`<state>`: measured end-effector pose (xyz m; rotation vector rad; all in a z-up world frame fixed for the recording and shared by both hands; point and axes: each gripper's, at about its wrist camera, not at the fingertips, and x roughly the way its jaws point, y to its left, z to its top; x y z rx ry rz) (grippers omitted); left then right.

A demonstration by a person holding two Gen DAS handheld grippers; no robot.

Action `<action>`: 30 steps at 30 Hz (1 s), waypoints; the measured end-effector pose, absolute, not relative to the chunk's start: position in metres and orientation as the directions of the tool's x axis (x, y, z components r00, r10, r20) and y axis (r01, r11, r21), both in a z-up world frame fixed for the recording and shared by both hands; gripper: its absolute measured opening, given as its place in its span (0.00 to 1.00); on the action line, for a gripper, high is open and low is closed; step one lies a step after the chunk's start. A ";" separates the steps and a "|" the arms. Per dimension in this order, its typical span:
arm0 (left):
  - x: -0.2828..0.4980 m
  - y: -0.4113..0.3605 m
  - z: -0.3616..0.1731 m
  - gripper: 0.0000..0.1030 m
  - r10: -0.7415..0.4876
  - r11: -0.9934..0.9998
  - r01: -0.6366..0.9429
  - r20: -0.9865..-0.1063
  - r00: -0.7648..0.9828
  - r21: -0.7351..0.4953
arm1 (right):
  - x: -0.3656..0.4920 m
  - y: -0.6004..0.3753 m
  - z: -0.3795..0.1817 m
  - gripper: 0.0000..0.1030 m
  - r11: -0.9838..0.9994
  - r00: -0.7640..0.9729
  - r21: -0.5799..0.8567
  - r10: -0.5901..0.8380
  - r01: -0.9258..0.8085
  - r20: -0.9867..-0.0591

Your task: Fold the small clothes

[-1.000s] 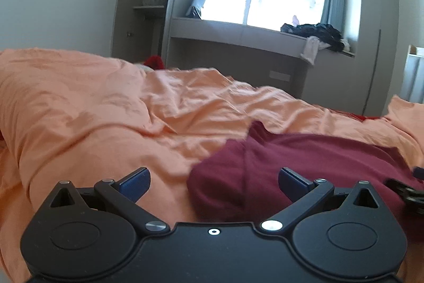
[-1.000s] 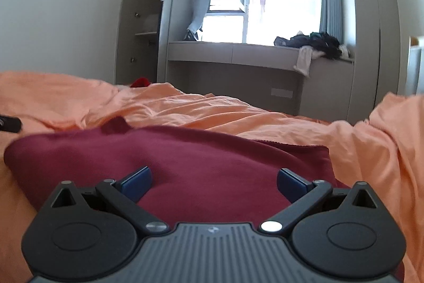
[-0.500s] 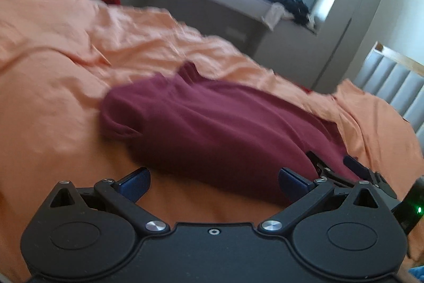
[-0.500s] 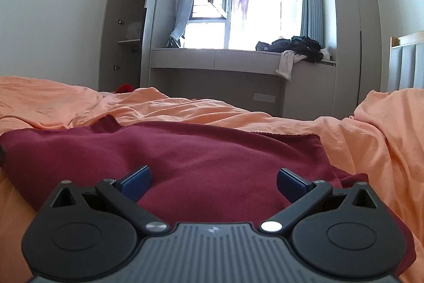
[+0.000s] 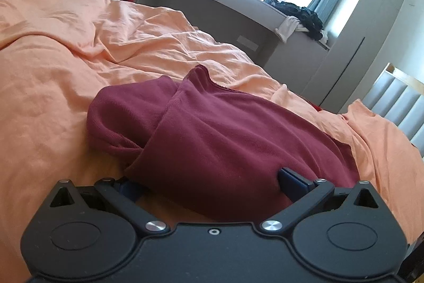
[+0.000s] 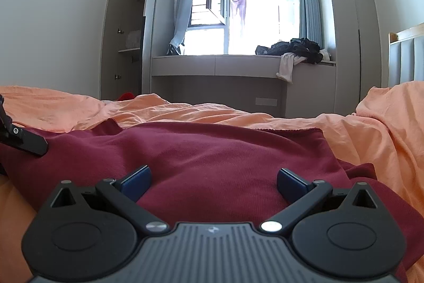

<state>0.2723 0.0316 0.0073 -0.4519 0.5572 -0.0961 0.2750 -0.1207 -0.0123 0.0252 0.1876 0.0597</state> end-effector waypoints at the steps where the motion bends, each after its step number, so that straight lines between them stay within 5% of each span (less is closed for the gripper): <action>1: 0.273 0.032 0.007 1.00 -0.210 0.898 -0.031 -0.489 0.847 -0.439 | 0.275 -0.121 -0.013 1.00 0.998 0.981 0.031 0.061 -0.057 -0.185; 30: 0.273 0.048 0.009 0.99 -0.194 0.863 -0.069 -0.455 0.869 -0.501 | 0.276 -0.116 -0.006 1.00 0.999 0.977 0.019 0.047 -0.044 -0.208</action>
